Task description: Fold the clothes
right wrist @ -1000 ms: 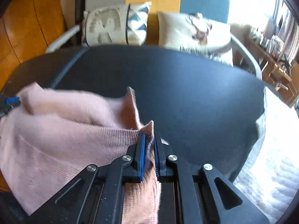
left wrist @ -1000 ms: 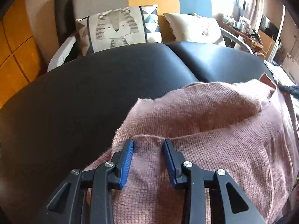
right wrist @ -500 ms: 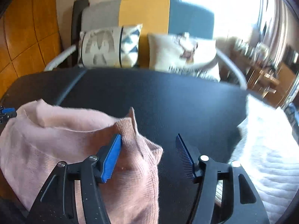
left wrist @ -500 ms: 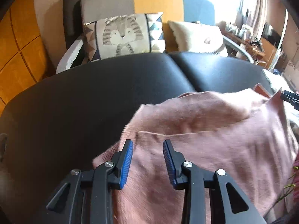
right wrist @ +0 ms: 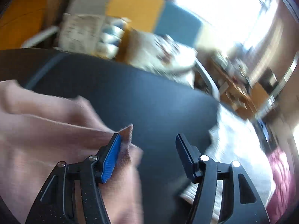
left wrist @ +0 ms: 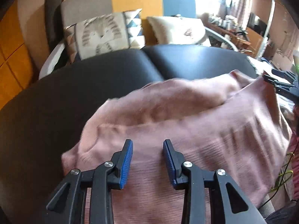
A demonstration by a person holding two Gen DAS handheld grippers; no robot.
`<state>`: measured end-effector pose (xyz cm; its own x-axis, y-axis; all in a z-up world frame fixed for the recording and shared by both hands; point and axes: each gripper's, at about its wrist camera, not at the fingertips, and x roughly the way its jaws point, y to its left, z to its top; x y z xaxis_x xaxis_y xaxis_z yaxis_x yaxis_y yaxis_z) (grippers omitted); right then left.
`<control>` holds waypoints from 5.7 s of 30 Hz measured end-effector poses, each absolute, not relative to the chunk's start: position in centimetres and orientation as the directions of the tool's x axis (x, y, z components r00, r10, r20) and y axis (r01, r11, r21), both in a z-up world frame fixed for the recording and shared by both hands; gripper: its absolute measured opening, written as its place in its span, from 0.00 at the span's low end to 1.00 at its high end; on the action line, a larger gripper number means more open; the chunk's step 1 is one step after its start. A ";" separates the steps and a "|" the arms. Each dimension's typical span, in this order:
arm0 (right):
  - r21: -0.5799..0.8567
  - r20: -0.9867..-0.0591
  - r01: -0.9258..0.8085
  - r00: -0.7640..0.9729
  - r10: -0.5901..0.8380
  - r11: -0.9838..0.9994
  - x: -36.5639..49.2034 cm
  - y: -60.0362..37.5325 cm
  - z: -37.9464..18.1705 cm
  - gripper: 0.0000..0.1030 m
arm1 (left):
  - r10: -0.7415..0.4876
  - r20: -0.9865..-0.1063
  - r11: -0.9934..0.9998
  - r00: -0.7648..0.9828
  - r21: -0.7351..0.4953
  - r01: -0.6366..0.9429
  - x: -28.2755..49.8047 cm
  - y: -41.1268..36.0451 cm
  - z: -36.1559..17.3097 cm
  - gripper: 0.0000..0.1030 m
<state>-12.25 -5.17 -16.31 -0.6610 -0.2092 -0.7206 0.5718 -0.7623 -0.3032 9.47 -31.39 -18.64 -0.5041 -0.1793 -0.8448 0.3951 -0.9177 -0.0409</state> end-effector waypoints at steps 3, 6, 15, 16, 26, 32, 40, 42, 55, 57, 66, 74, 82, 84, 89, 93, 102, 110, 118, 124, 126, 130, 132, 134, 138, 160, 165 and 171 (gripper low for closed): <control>-0.151 -0.772 0.542 -0.587 -0.243 -0.827 -14.4 -2.5 -16.9 0.71 | -0.168 -0.845 -0.903 -0.508 -0.074 0.422 10.3 -32.5 -19.3 0.34; 0.136 -0.795 0.525 -0.449 -0.409 -0.840 -16.2 -0.6 -17.4 0.77 | -0.162 -0.842 -0.898 -0.515 -0.090 0.430 10.7 -33.0 -19.6 0.35; 0.732 -0.559 0.325 -0.218 -0.800 -0.599 -20.4 2.4 -18.3 0.77 | -0.158 -0.833 -0.898 -0.530 -0.101 0.428 11.1 -33.3 -20.1 0.37; 0.734 -0.559 0.316 -0.220 -0.799 -0.601 -20.5 2.6 -18.2 0.77 | -0.158 -0.832 -0.897 -0.532 -0.103 0.429 11.2 -33.3 -20.1 0.37; 0.684 -0.560 0.524 -0.068 -0.826 -0.507 -16.5 -4.4 -15.9 0.77 | -0.185 -0.843 -0.888 -0.505 -0.076 0.453 10.2 -32.9 -18.4 0.37; 0.688 -0.652 0.541 0.168 -0.740 -0.484 -14.2 -12.1 -20.1 0.77 | -0.183 -0.837 -0.905 -0.515 -0.061 0.421 9.1 -32.4 -17.6 0.37; 0.430 -0.815 0.503 -0.141 -0.562 -0.750 -18.8 -8.0 -20.4 0.77 | -0.172 -0.859 -0.888 -0.482 -0.077 0.454 9.7 -34.2 -20.0 0.37; 0.320 -0.839 0.513 -0.237 -0.490 -0.796 -19.4 -7.3 -19.8 0.77 | -0.168 -0.855 -0.886 -0.490 -0.088 0.456 9.8 -34.5 -20.1 0.37; 0.119 -0.776 0.733 -0.352 -0.523 -0.669 -9.9 -8.1 -17.6 0.77 | -0.185 -0.788 -0.890 -0.588 -0.120 0.441 9.8 -33.9 -15.2 0.37; 0.106 -0.798 0.735 -0.339 -0.498 -0.670 -10.6 -9.1 -18.7 0.77 | -0.176 -0.795 -0.905 -0.580 -0.101 0.413 8.7 -33.2 -15.8 0.37; 0.089 -0.864 0.663 -0.320 -0.388 -0.744 -14.6 -9.0 -23.8 0.83 | -0.162 -0.845 -0.882 -0.509 -0.107 0.459 6.5 -35.7 -21.0 0.37; 0.147 -0.783 0.614 -0.407 -0.471 -0.775 -12.6 -8.3 -18.5 0.83 | -0.200 -0.828 -0.849 -0.524 -0.121 0.515 9.4 -36.7 -18.2 0.37; 0.165 -0.727 0.707 -0.384 -0.569 -0.687 -7.1 -16.4 -14.4 0.83 | -0.238 -0.786 -0.842 -0.571 -0.126 0.525 12.3 -36.9 -14.4 0.37; 0.179 -0.734 0.717 -0.358 -0.577 -0.673 -5.8 -18.6 -14.8 0.83 | -0.235 -0.791 -0.847 -0.564 -0.118 0.519 12.8 -36.6 -14.5 0.37; 0.112 -0.806 0.751 -0.314 -0.501 -0.650 -3.8 -24.4 -17.9 0.83 | -0.220 -0.806 -0.847 -0.550 -0.121 0.517 14.5 -36.5 -15.8 0.37; -0.013 -0.854 0.775 -0.337 -0.396 -0.631 -2.3 -26.7 -21.1 0.87 | -0.205 -0.821 -0.833 -0.533 -0.140 0.536 16.0 -36.8 -17.2 0.37; 0.072 -0.819 0.784 -0.306 -0.485 -0.616 -2.6 -23.4 -18.8 0.88 | -0.176 -0.804 -0.850 -0.568 -0.167 0.500 14.8 -35.3 -16.5 0.37; 0.014 -0.818 0.664 -0.423 -0.391 -0.748 -8.5 -13.4 -19.8 0.88 | -0.113 -0.783 -0.914 -0.612 -0.161 0.374 7.7 -31.2 -16.6 0.37; 0.003 -0.843 0.659 -0.402 -0.356 -0.752 -11.5 -11.9 -23.2 0.96 | -0.116 -0.819 -0.894 -0.562 -0.160 0.418 5.5 -32.1 -21.4 0.37; 0.007 -0.798 0.655 -0.452 -0.399 -0.756 -10.8 -10.3 -20.1 0.96 | -0.140 -0.816 -0.885 -0.561 -0.151 0.441 7.1 -32.1 -19.5 0.37; 0.007 -0.747 0.666 -0.493 -0.447 -0.746 -10.0 -9.3 -17.5 0.96 | -0.165 -0.789 -0.881 -0.591 -0.151 0.447 8.8 -31.9 -17.5 0.37; 0.011 -0.699 0.708 -0.500 -0.511 -0.706 -5.8 -7.4 -15.6 0.96 | -0.192 -0.759 -0.879 -0.622 -0.150 0.453 12.4 -30.8 -15.3 0.37; 0.024 -0.697 0.723 -0.483 -0.530 -0.691 -3.8 -6.7 -16.1 0.96 | -0.191 -0.760 -0.881 -0.622 -0.147 0.450 13.8 -29.9 -15.2 0.37; 0.012 -0.707 0.733 -0.475 -0.524 -0.681 -2.1 -6.3 -17.3 0.96 | -0.189 -0.769 -0.888 -0.611 -0.132 0.441 14.9 -28.7 -15.9 0.37; 0.008 -0.778 0.717 -0.434 -0.455 -0.697 -1.5 -6.3 -21.1 0.96 | -0.173 -0.811 -0.878 -0.559 -0.130 0.460 16.3 -27.7 -19.3 0.37; 0.012 -0.785 0.758 -0.396 -0.475 -0.653 5.6 -5.9 -22.3 1.00 | -0.225 -0.775 -0.844 -0.591 -0.149 0.516 21.9 -25.4 -20.0 0.38; -0.031 -0.731 0.783 -0.441 -0.520 -0.621 6.4 -5.5 -23.7 1.00 | -0.225 -0.772 -0.851 -0.595 -0.141 0.505 22.2 -25.4 -20.7 0.39; -0.041 -0.716 0.771 -0.467 -0.520 -0.636 6.6 -5.6 -24.1 1.00 | -0.225 -0.777 -0.840 -0.588 -0.151 0.521 21.6 -25.2 -18.9 0.39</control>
